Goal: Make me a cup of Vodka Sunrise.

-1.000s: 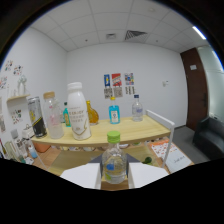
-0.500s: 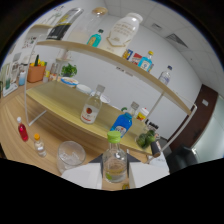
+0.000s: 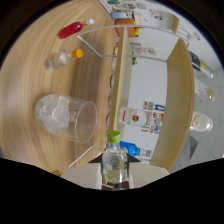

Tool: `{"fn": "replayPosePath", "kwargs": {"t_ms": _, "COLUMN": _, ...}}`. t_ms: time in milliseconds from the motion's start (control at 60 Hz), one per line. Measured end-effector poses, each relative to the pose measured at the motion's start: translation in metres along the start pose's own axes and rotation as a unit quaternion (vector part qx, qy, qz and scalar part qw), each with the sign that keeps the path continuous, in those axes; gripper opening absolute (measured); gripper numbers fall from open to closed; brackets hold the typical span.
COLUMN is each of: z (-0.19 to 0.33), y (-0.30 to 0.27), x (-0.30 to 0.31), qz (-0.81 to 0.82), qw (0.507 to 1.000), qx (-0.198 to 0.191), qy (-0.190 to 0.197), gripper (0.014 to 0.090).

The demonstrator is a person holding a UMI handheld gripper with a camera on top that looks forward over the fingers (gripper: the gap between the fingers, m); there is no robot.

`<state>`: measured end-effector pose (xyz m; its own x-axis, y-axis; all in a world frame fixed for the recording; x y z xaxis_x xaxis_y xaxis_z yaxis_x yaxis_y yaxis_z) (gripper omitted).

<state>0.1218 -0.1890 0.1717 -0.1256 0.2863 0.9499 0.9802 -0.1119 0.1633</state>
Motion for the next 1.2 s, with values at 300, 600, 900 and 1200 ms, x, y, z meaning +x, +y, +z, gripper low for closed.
{"fn": "replayPosePath", "kwargs": {"t_ms": 300, "z": 0.0, "y": -0.009, "x": 0.008, "qz": -0.139, "qw": 0.99, "qx": 0.006, "qy": 0.016, "gripper": 0.0358}}
{"fn": "replayPosePath", "kwargs": {"t_ms": 600, "z": -0.018, "y": -0.014, "x": 0.031, "qz": 0.076, "qw": 0.996, "qx": 0.044, "qy": 0.015, "gripper": 0.0361}}
{"fn": "replayPosePath", "kwargs": {"t_ms": 900, "z": -0.042, "y": -0.018, "x": 0.068, "qz": 0.53, "qw": 0.834, "qx": 0.152, "qy": -0.011, "gripper": 0.0361}}
{"fn": "replayPosePath", "kwargs": {"t_ms": 1200, "z": 0.006, "y": 0.005, "x": -0.027, "qz": 0.7, "qw": 0.704, "qx": 0.09, "qy": -0.08, "gripper": 0.036}}
